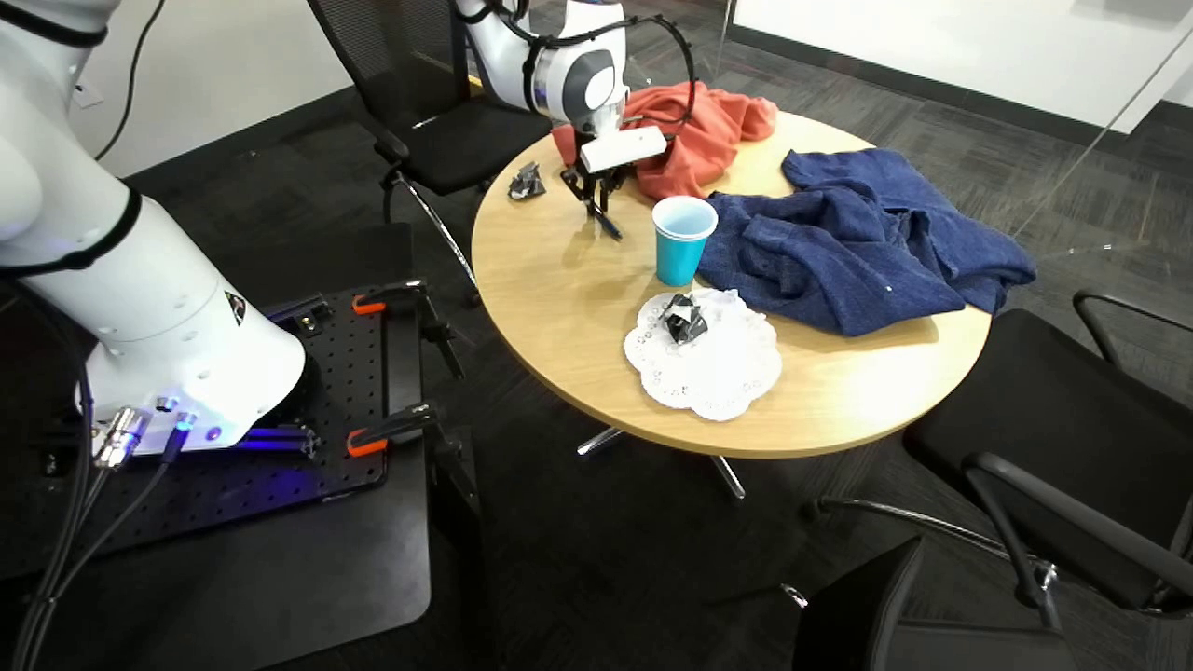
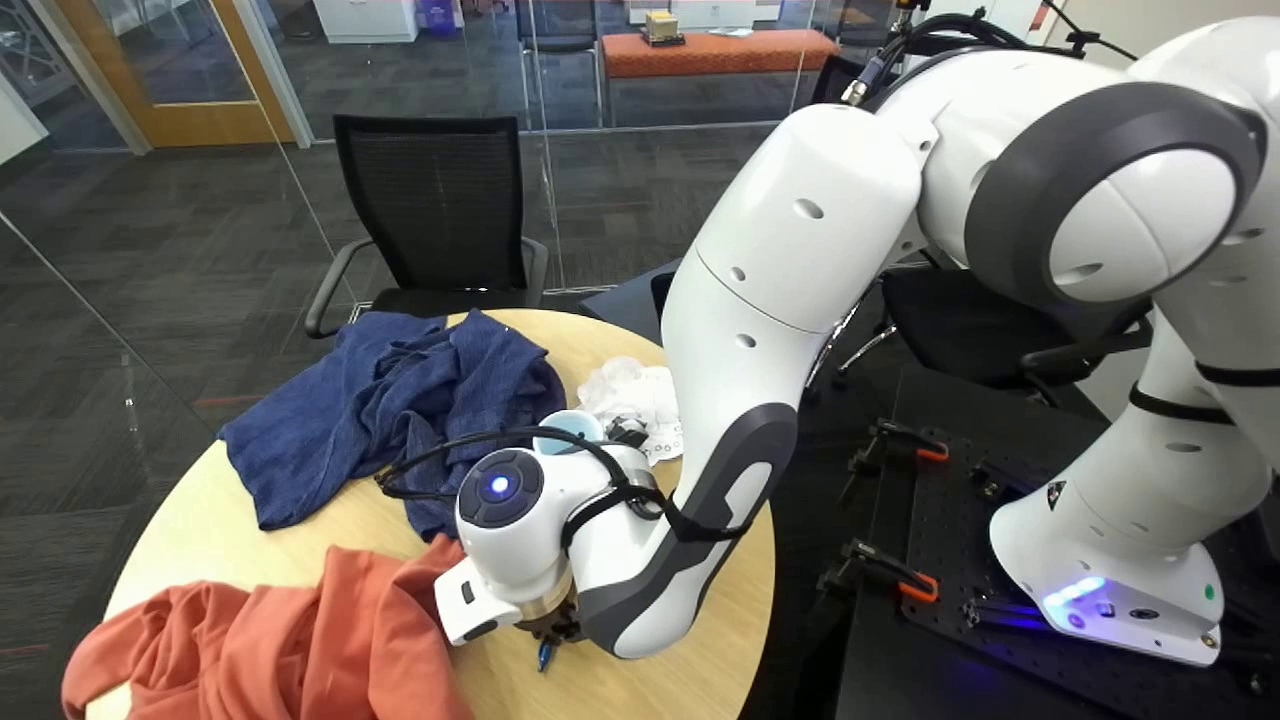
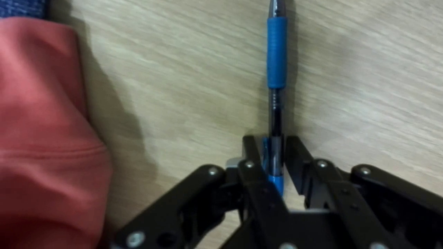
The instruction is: Put the pen in the cup
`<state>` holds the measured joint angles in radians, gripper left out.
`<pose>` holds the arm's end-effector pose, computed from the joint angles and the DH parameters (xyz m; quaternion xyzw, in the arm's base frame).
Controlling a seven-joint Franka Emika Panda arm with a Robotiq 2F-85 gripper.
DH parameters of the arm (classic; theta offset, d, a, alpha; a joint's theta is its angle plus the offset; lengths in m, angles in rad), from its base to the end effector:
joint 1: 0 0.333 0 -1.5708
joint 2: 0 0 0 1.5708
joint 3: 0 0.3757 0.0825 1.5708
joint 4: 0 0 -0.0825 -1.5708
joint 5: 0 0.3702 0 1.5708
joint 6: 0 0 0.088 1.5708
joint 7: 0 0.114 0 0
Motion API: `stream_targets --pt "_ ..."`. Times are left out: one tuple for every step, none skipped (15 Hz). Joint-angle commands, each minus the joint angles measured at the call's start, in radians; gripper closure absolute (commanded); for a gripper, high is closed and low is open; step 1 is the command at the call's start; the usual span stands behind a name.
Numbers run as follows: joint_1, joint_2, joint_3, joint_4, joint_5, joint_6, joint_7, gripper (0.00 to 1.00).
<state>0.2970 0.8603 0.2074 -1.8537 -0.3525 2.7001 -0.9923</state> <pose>0.5744 0.3168 0.1083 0.6434 0.7654 0.0112 0.0005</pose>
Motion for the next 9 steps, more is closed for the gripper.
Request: stream_targets --pt "0.01 -0.048 -0.013 -0.022 -0.017 -0.016 0.071 1.0" --pt "0.006 -0.073 -0.011 -0.044 -0.012 -0.01 0.096 1.0" --pt "0.005 -0.099 -0.014 -0.065 -0.012 -0.002 0.126 0.96" --pt "0.0 -0.134 -0.012 -0.093 -0.01 0.007 0.156 0.96" --pt "-0.007 -0.169 -0.008 -0.121 -0.008 0.014 0.183 0.96" --pt "-0.013 -0.207 -0.005 -0.15 -0.004 0.019 0.217 0.96" --pt "-0.012 -0.246 -0.009 -0.178 -0.006 0.023 0.258 0.96" --pt "-0.009 -0.292 -0.016 -0.213 -0.006 0.023 0.308 0.96" --pt "0.006 -0.339 -0.038 -0.242 -0.016 0.019 0.381 0.96"
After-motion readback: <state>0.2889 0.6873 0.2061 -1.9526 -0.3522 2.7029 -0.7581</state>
